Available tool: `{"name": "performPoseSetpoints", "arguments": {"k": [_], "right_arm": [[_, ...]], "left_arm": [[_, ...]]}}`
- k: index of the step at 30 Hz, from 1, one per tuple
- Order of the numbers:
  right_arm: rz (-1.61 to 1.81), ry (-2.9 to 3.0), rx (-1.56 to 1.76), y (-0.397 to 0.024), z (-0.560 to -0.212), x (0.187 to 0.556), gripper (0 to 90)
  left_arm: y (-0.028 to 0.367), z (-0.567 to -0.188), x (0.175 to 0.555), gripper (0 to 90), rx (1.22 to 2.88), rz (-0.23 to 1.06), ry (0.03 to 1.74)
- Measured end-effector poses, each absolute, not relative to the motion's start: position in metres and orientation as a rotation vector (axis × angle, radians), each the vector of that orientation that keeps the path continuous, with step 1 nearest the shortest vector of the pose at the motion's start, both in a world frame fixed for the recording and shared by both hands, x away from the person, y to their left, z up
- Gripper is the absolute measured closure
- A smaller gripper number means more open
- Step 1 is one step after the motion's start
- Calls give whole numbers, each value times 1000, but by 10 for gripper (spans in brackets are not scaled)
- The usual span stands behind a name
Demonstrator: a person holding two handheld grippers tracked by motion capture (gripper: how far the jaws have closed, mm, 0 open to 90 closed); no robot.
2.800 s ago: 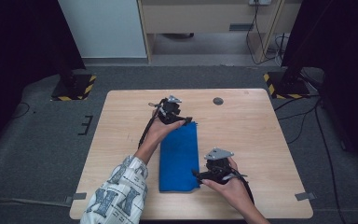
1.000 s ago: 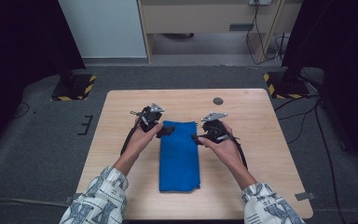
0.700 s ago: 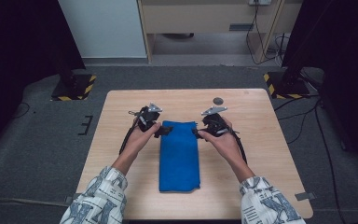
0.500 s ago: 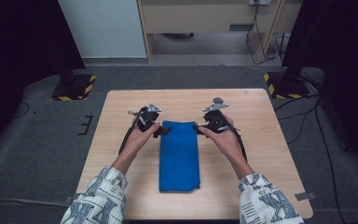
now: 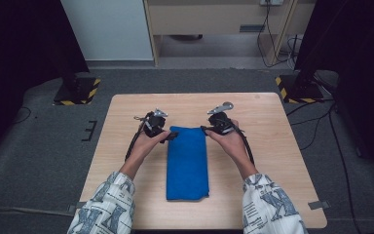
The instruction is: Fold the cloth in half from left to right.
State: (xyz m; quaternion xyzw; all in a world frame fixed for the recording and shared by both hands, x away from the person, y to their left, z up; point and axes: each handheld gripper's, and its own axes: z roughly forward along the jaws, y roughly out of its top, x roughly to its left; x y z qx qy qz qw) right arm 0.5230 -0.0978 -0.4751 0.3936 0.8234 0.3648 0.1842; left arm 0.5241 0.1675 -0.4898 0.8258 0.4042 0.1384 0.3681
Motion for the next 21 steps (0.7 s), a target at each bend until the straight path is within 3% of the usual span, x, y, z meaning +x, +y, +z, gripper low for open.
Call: {"name": "performPoseSetpoints", "arguments": {"k": [12,17,21], "right_arm": [[1020,2364,1155,-84,-493,542,730],[1014,2351,1183,-81,-498,549,708],[1009,2356,1217,-82,-506,558,632]], "left_arm": [[173,-496,530,376,2125,378,1065],[176,-501,534,405,2078,361,1089],[176,-510,538,384,2108,358,1094]]}}
